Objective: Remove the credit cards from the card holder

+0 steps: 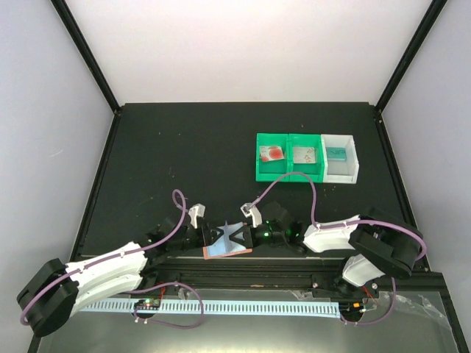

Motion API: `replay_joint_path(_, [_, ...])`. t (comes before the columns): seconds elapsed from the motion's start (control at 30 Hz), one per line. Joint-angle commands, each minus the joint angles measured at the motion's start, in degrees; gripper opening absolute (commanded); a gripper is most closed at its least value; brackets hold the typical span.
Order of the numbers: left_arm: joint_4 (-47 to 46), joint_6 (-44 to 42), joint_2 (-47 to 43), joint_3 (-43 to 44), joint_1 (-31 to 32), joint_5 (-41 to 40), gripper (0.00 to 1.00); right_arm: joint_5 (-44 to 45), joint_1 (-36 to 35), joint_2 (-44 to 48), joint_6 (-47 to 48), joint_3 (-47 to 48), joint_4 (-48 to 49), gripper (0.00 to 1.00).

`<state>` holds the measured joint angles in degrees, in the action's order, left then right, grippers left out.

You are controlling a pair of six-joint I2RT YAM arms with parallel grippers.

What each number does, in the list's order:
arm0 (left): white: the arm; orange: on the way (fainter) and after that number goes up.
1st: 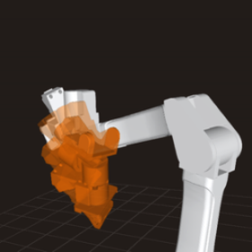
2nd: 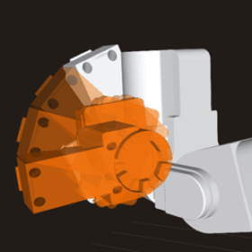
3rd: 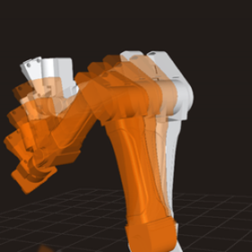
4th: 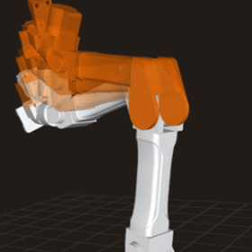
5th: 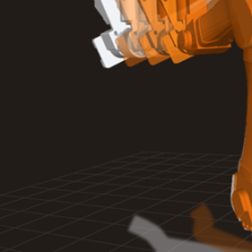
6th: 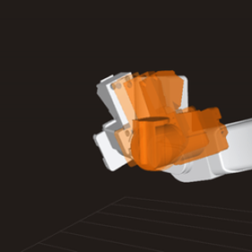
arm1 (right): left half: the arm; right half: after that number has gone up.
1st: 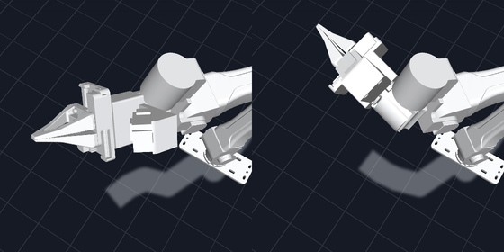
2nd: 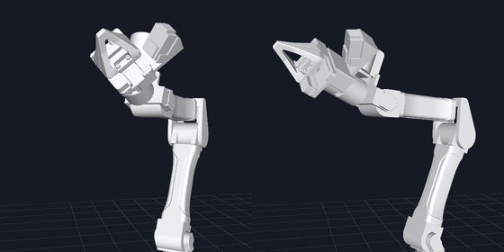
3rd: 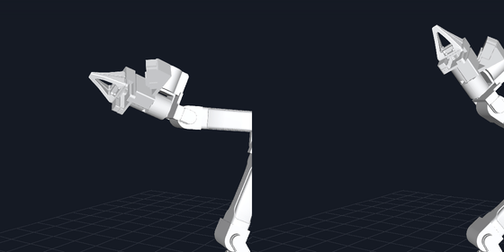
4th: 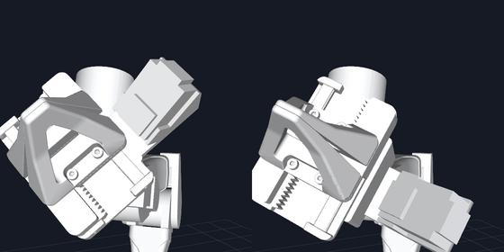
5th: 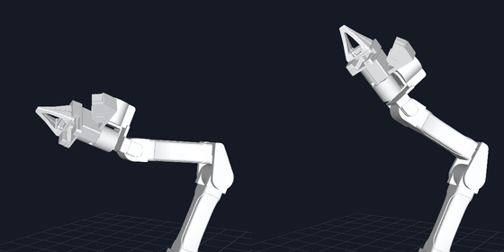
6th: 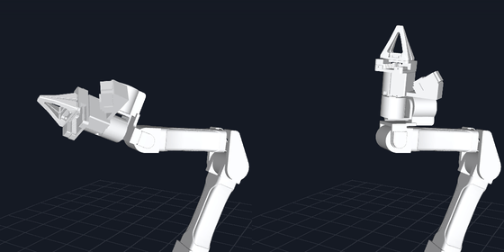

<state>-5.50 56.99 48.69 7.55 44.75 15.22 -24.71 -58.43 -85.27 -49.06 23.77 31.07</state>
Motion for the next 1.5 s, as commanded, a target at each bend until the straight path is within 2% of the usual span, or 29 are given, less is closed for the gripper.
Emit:
replay_joint_path(0.0, [2.46, -0.43, -0.2, 0.73, 0.25, -2.63, 0.36, -1.27, -0.28, -1.37, -0.79, 1.69, 2.43, 0.07])
replay_joint_path(0.33, [3.7, 0.43, -1.05, -0.37, 0.16, -4.12, 0.35, -0.37, -0.25, -2.7, -2.18, 1.3, 2.86, 0.06])
replay_joint_path(0.53, [5.83, 0.79, -3.2, 0.3, 0.09, -4.69, 0.39, -0.01, -0.36, -2.79, -2.09, 1.15, 2.59, 0.04])
replay_joint_path(0.63, [6.69, 0.42, -3.91, 0.96, 0.07, -4.45, 0.4, 1.91, -0.36, -2.15, -1.31, 0.97, 0.41, 0.04])
replay_joint_path(0.77, [6.74, 0.39, -4.39, 1.22, 0.07, -3.87, 0.39, 8.11, -0.36, 1.07, 0.69, 1.1, -7.35, 0.06])
replay_joint_path(0.97, [6.16, 0.31, -4.01, 1.22, 0.08, -3.29, 0.37, 16.78, -0.36, 6.86, 2.97, 3.09, -21.26, 0.16])
replay_joint_path(1.13, [5.35, 0.31, -3.22, 1.43, 0.07, -2.55, 0.38, 19.06, -0.36, 13.24, 4.86, 5.44, -28.74, 0.27])
replay_joint_path(1.3, [4.2, 0.4, -2.45, 1.5, 0.07, -2.07, 0.38, 15.39, -0.88, 16.98, 5.11, 6.6, -28.02, 0.32])
replay_joint_path(1.47, [2.81, 0.4, -0.73, 2.14, 0.09, -1.04, 0.39, 14.27, -3.15, 13.32, 3.59, 9.05, -26.75, 0.38])
